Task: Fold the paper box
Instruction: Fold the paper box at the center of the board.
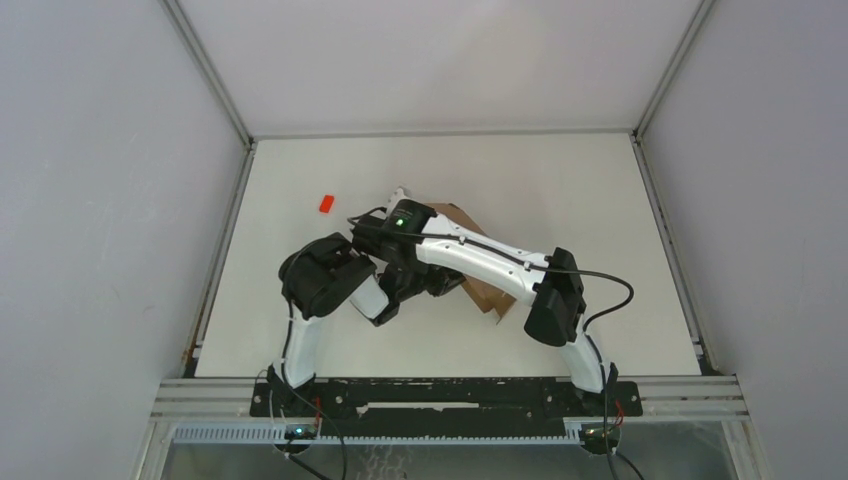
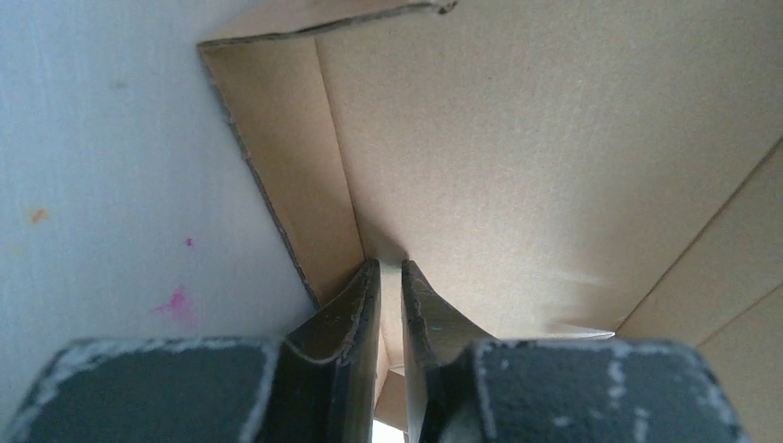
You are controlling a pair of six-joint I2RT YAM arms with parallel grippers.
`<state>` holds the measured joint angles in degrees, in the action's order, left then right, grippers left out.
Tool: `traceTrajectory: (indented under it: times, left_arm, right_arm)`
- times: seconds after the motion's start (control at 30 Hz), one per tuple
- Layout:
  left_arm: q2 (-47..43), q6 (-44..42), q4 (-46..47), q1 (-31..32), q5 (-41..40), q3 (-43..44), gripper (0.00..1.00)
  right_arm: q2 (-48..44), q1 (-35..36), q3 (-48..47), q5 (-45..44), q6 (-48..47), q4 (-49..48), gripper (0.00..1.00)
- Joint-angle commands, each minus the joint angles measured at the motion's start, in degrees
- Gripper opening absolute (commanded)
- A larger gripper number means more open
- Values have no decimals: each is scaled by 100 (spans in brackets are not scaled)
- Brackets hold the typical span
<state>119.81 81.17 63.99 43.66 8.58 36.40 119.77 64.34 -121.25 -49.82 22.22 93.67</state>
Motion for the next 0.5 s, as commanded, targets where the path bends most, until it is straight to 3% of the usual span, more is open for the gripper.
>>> traceTrajectory:
  times: [0.0, 0.47]
  left_arm:
    - [314, 34, 211, -124, 47, -75, 19]
    - [589, 113, 739, -181, 58, -274, 19]
  right_arm:
    - [62, 472, -223, 407, 157, -195, 0]
    - [-28, 580, -413, 892, 169, -173, 0]
